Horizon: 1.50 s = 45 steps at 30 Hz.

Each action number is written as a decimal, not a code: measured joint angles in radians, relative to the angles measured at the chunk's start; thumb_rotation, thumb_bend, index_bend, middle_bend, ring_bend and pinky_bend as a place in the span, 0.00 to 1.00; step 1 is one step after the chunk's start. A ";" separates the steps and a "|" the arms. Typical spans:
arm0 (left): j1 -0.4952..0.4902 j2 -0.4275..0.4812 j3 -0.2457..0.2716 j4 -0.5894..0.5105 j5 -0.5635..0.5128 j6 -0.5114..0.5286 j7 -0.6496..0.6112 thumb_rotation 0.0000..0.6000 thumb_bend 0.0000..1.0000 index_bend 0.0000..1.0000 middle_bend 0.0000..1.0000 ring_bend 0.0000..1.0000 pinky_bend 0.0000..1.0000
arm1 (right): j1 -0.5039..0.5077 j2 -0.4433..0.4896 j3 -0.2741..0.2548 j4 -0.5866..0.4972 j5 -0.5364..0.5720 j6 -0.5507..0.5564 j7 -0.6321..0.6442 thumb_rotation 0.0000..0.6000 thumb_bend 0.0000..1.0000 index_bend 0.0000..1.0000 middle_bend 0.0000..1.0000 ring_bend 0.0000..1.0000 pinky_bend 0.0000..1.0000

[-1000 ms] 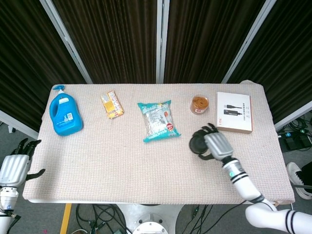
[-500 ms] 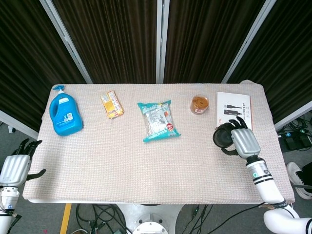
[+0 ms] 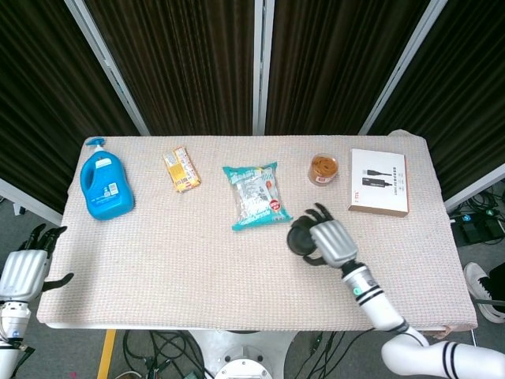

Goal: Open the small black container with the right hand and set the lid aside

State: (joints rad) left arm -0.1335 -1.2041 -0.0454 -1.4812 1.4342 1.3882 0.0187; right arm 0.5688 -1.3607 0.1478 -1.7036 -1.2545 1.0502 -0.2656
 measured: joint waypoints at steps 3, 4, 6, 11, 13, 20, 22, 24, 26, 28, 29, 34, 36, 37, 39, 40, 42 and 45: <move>0.000 -0.002 -0.002 0.002 0.003 0.008 0.001 1.00 0.13 0.14 0.18 0.08 0.32 | -0.065 0.123 -0.017 0.021 0.013 0.033 0.060 1.00 0.20 0.44 0.47 0.13 0.00; -0.002 -0.002 -0.003 0.002 0.002 0.007 0.003 1.00 0.13 0.14 0.18 0.08 0.32 | -0.079 0.151 -0.022 0.029 0.014 0.036 0.085 1.00 0.20 0.43 0.47 0.13 0.00; -0.004 -0.001 -0.005 0.001 0.002 0.006 0.005 1.00 0.13 0.14 0.18 0.08 0.32 | -0.094 0.184 -0.033 0.043 0.008 0.034 0.135 1.00 0.20 0.44 0.47 0.13 0.00; -0.001 -0.004 -0.006 0.002 0.009 0.022 0.018 1.00 0.13 0.14 0.18 0.08 0.32 | -0.074 0.103 -0.050 0.073 -0.024 -0.003 0.145 1.00 0.20 0.44 0.47 0.13 0.00; 0.000 -0.006 -0.006 0.005 0.013 0.031 0.016 1.00 0.13 0.14 0.18 0.08 0.32 | -0.058 0.040 -0.053 0.089 -0.035 -0.022 0.132 1.00 0.20 0.44 0.47 0.13 0.00; 0.004 -0.024 -0.009 0.040 0.040 0.064 -0.005 1.00 0.13 0.14 0.18 0.08 0.32 | -0.073 0.014 -0.062 0.140 -0.035 0.003 0.108 1.00 0.20 0.44 0.47 0.13 0.00; 0.003 -0.035 -0.009 0.050 0.048 0.069 -0.010 1.00 0.13 0.14 0.18 0.08 0.32 | -0.091 0.030 -0.072 0.156 -0.030 0.015 0.108 1.00 0.20 0.44 0.47 0.13 0.00; 0.001 -0.040 -0.007 0.052 0.054 0.070 -0.009 1.00 0.13 0.14 0.18 0.08 0.32 | -0.098 0.032 -0.080 0.164 -0.030 0.013 0.115 1.00 0.20 0.44 0.47 0.13 0.00; 0.001 -0.041 -0.005 0.052 0.058 0.072 -0.004 1.00 0.13 0.14 0.18 0.08 0.32 | -0.101 0.025 -0.086 0.176 -0.034 0.010 0.122 1.00 0.20 0.44 0.47 0.13 0.00; 0.001 -0.039 -0.004 0.051 0.060 0.075 0.002 1.00 0.13 0.14 0.18 0.08 0.32 | -0.103 0.009 -0.093 0.196 -0.040 0.005 0.131 1.00 0.20 0.44 0.47 0.13 0.00; 0.002 -0.036 -0.005 0.049 0.059 0.075 0.003 1.00 0.13 0.14 0.18 0.08 0.32 | -0.103 0.001 -0.095 0.207 -0.042 0.002 0.135 1.00 0.20 0.44 0.47 0.13 0.00; 0.005 -0.045 -0.011 0.061 0.063 0.098 -0.003 1.00 0.13 0.14 0.16 0.08 0.32 | -0.098 -0.047 -0.098 0.264 -0.048 -0.017 0.147 1.00 0.20 0.37 0.47 0.13 0.00; 0.007 -0.057 -0.013 0.078 0.068 0.112 -0.005 1.00 0.13 0.14 0.16 0.08 0.32 | -0.096 -0.066 -0.096 0.290 -0.045 -0.025 0.148 1.00 0.20 0.34 0.47 0.13 0.00; 0.008 -0.063 -0.013 0.086 0.071 0.115 -0.005 1.00 0.13 0.14 0.16 0.08 0.32 | -0.095 -0.075 -0.095 0.301 -0.042 -0.030 0.152 1.00 0.20 0.33 0.47 0.13 0.00; 0.008 -0.068 -0.012 0.097 0.073 0.114 -0.006 1.00 0.13 0.14 0.16 0.08 0.32 | -0.092 -0.092 -0.091 0.324 -0.037 -0.041 0.169 1.00 0.20 0.33 0.47 0.13 0.00; 0.007 -0.067 -0.011 0.097 0.073 0.111 -0.006 1.00 0.13 0.14 0.16 0.08 0.32 | -0.092 -0.100 -0.090 0.334 -0.036 -0.044 0.177 1.00 0.20 0.33 0.47 0.13 0.00; 0.007 -0.064 -0.012 0.096 0.070 0.108 -0.008 1.00 0.13 0.14 0.16 0.08 0.32 | -0.089 -0.116 -0.089 0.355 -0.036 -0.053 0.192 1.00 0.19 0.32 0.47 0.13 0.00; 0.006 -0.063 -0.013 0.094 0.067 0.105 -0.009 1.00 0.13 0.14 0.16 0.08 0.32 | -0.086 -0.131 -0.089 0.376 -0.044 -0.062 0.206 1.00 0.15 0.28 0.46 0.13 0.00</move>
State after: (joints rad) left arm -0.1272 -1.2675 -0.0580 -1.3871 1.5015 1.4936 0.0095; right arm 0.4828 -1.4917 0.0587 -1.3280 -1.2986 0.9882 -0.0600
